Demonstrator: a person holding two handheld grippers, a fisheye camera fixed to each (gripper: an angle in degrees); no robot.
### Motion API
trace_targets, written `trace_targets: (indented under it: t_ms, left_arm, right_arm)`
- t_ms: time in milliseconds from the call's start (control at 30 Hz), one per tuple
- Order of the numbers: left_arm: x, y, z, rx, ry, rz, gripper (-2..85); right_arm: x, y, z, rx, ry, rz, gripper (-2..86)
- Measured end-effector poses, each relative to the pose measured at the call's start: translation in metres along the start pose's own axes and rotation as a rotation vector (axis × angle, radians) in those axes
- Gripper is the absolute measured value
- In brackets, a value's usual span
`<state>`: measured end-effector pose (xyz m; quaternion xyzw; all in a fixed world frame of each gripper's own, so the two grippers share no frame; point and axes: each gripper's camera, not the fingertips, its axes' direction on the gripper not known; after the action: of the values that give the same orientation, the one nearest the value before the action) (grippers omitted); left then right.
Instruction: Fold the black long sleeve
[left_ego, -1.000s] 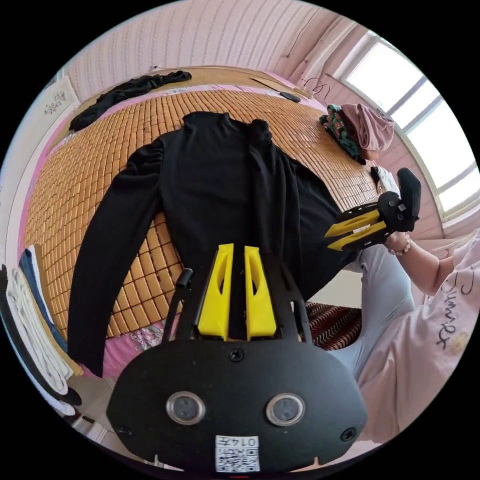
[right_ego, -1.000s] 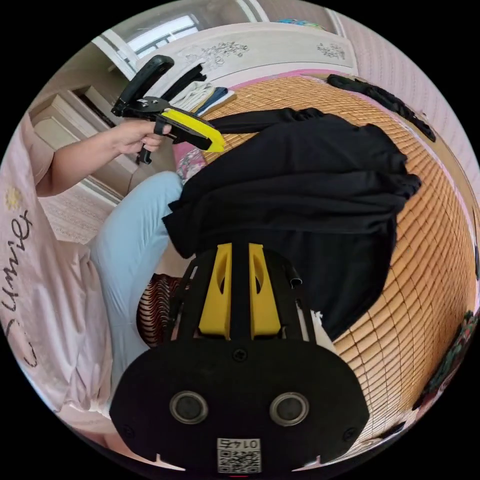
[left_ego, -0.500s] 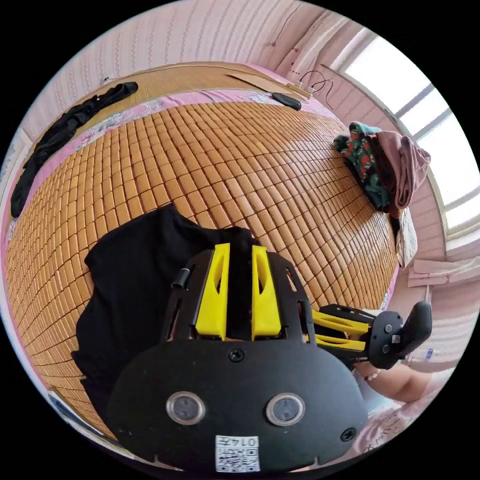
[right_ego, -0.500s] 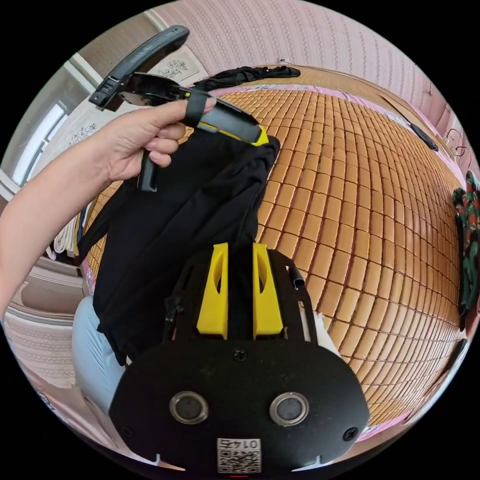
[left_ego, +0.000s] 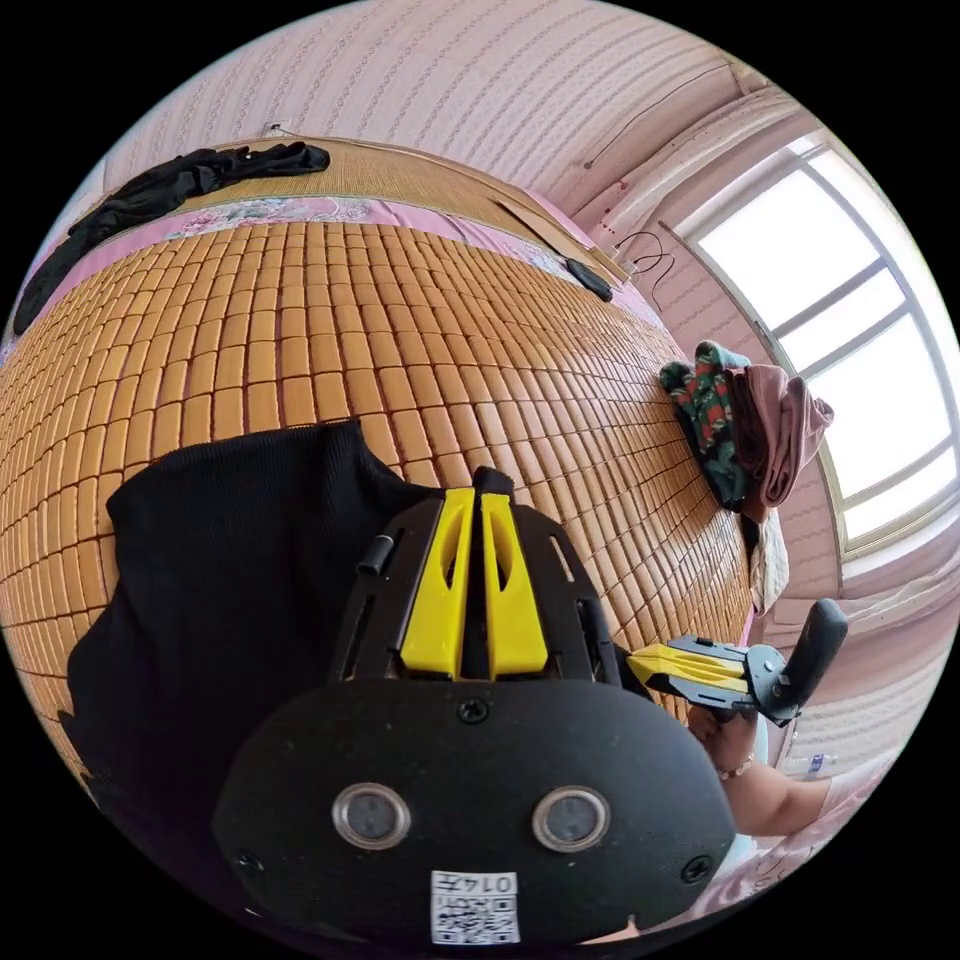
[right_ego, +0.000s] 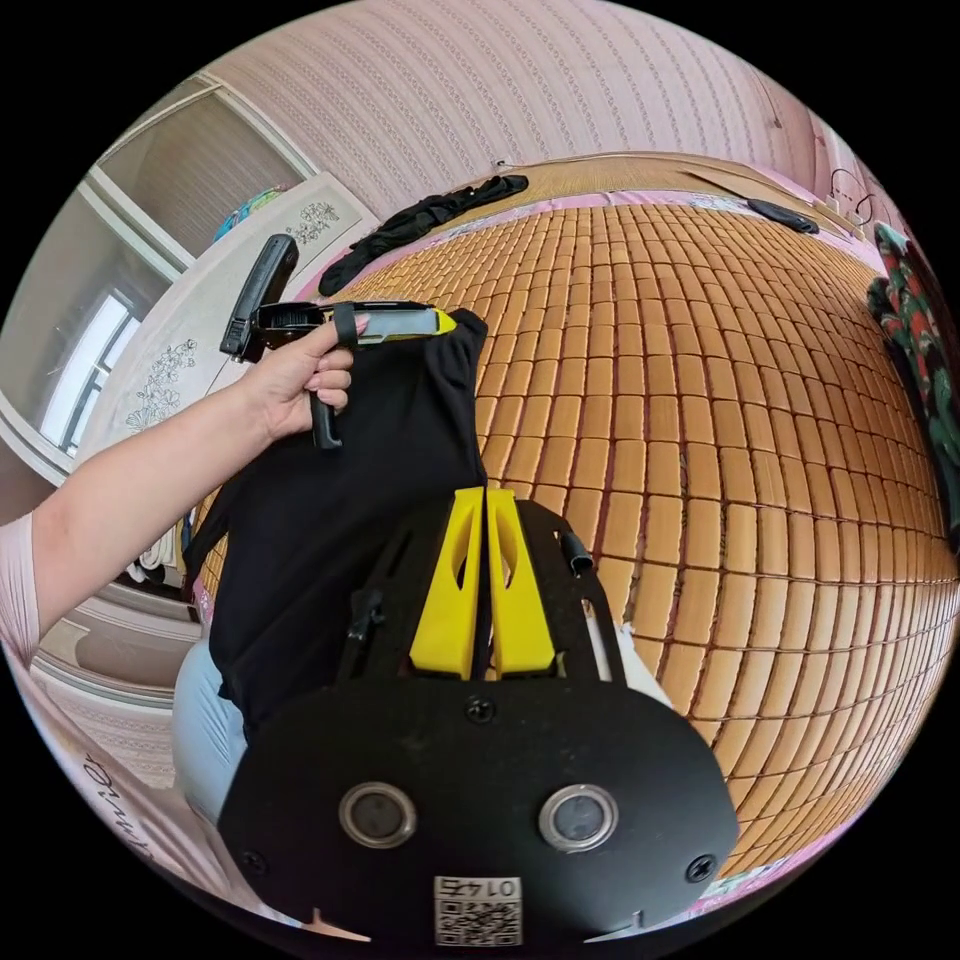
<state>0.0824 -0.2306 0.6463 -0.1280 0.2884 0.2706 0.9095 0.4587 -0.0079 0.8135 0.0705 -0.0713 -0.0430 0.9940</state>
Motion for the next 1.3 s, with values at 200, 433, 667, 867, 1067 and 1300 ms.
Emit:
trace_targets:
  t_ms: [200,433,667,867,1067,1300]
  left_arm:
    - [0.0,0.004,-0.039,0.025,-0.054,0.028,9.0]
    - [-0.014,0.108,-0.169,0.151,-0.501,0.161,7.4]
    - [0.001,0.313,-0.18,-0.166,-0.176,0.09,6.2]
    - [0.016,0.372,-0.152,-0.259,-0.127,0.03,8.1]
    - [0.015,0.367,-0.133,-0.308,-0.085,0.097,5.6]
    - [0.008,0.366,-0.154,-0.319,-0.071,0.156,-0.7]
  right_arm:
    - [0.006,-0.004,0.002,-0.015,0.015,-0.001,0.0]
    - [0.006,0.009,-0.045,0.044,0.0,-0.008,-0.1]
    - [-0.048,0.073,-0.04,-0.127,-0.248,-0.103,0.4]
    - [-0.116,0.109,0.008,-0.322,-0.315,-0.161,3.8]
    - [-0.117,0.083,0.024,-0.292,-0.17,-0.111,4.2]
    - [-0.111,0.07,0.023,-0.33,-0.194,-0.068,0.8]
